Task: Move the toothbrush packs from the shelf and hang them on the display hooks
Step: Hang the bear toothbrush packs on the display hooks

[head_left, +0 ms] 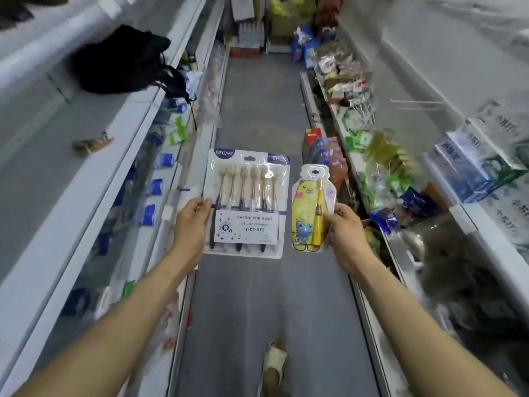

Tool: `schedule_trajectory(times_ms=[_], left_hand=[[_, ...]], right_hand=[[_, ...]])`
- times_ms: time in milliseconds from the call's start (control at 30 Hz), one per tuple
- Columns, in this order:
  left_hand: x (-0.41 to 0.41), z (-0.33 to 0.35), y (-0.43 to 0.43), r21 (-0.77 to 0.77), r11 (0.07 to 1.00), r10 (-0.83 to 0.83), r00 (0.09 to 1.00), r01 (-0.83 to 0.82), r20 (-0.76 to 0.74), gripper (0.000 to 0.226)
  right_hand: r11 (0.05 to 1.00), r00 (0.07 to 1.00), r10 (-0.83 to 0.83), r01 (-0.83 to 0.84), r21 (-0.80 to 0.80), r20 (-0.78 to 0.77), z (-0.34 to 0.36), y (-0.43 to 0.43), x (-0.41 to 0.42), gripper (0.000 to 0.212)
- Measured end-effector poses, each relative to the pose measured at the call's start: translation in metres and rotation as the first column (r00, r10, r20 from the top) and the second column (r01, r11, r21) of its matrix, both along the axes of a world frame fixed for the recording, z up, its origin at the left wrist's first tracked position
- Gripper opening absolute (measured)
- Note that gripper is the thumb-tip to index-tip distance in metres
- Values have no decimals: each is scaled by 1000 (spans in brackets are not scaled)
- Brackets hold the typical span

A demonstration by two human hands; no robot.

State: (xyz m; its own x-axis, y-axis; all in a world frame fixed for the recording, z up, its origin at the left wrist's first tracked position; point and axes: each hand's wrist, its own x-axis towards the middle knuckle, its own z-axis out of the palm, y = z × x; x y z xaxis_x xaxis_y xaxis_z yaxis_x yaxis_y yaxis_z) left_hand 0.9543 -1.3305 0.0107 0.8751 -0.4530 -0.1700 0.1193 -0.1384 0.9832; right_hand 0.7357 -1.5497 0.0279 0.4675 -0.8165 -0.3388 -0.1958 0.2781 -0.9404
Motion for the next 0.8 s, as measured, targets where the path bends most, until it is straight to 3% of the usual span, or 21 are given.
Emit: schedule_trajectory(times_ms=[300,800], left_hand=[[148,42,-160,-43,995,90,996,-89,23,19],[480,66,-429,-95,995,-23,996,31,81,18]], right_hand=[[999,999,15,-13,-41,42,35,-176,164,27],[993,997,-58,62,-101,44,77,-428,465,23]])
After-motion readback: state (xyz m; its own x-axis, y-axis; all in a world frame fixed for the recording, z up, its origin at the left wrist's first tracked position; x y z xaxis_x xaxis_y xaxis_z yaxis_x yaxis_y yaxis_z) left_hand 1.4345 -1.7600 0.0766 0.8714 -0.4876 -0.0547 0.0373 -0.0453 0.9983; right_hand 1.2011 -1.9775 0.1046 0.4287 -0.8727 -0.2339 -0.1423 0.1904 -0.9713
